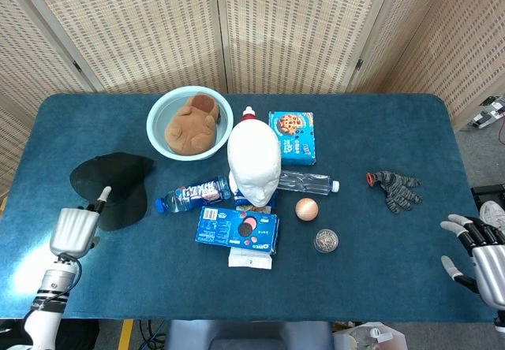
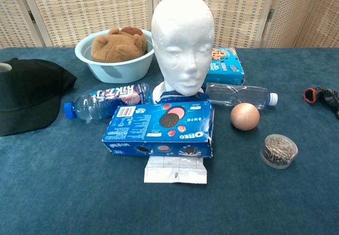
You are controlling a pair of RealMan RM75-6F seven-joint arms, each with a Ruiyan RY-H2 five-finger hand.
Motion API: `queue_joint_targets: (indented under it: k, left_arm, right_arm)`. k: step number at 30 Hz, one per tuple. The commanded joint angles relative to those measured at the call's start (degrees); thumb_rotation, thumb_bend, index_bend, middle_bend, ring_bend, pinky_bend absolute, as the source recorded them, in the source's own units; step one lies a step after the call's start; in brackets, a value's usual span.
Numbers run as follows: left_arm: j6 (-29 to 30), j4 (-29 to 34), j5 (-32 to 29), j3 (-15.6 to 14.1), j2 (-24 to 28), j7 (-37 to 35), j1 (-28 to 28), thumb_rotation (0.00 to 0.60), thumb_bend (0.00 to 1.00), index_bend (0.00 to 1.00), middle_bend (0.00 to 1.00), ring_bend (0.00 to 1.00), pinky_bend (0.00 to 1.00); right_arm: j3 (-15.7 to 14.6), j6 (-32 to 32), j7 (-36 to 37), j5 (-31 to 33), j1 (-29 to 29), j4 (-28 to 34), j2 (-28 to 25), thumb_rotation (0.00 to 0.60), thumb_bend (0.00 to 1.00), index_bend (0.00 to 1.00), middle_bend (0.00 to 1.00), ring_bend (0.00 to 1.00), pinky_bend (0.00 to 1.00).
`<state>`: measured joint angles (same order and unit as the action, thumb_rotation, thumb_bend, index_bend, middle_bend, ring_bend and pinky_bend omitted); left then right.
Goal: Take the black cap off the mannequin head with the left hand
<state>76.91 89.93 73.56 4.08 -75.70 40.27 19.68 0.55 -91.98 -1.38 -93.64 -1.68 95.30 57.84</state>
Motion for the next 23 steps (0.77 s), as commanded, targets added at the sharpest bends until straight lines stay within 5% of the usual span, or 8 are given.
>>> queue_joint_targets:
  k: [1,12,23]
  left_arm:
    - [4.1,4.3,0.3,1.4,2.6,-6.3,-3.0,0.600,0.05,0.13,0.48,0.58,0.85]
    - [9.0,10.9,1.7,-1.0,7.8,-17.2,-9.6,0.600,0.05,0.14,0.29,0.34,0.54]
    - [15.0,8.8,9.9,-3.6,6.1,-20.0,-13.6,0.600,0.05,0.14,0.28,0.34,0.51]
  right_arm:
    - [-0.1,0.3,-0.3,-0.1,0.1,0.0,-0.1,0.600,0.28,0.30,0.24,0.19,0.29]
    - [-0.9,3.4,0.2,-2.5,2.5,-0.4,0.3,0.600,0.28,0.30,0.24,0.19,0.29]
    - [-1.2,5.0,-0.4,-5.0,4.6,-0.5,1.1,0.600,0.28,0.30,0.24,0.19,0.29]
